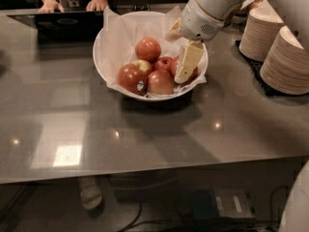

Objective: Pick apple from white bowl

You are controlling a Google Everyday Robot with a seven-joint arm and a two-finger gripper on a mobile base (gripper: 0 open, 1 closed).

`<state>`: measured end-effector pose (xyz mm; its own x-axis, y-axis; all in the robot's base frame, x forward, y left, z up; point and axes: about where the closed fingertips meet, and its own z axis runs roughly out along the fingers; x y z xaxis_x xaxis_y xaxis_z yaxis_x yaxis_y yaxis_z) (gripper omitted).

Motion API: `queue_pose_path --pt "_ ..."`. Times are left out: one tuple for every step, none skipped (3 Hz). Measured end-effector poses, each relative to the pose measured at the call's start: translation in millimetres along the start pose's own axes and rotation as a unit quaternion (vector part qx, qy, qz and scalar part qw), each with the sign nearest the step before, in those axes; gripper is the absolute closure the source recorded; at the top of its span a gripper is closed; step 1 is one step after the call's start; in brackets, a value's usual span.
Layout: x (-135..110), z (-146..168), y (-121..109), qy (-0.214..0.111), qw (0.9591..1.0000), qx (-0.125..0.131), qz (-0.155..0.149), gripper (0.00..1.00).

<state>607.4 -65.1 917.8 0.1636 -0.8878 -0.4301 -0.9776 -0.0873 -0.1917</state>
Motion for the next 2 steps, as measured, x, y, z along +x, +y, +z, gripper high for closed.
queue_pose_path --pt "5.2 -5.3 -0.4 0.005 0.9999 0.012 0.006 0.27" --pt "10.3 -11.5 1.5 0.013 0.9997 0.021 0.01 0.26"
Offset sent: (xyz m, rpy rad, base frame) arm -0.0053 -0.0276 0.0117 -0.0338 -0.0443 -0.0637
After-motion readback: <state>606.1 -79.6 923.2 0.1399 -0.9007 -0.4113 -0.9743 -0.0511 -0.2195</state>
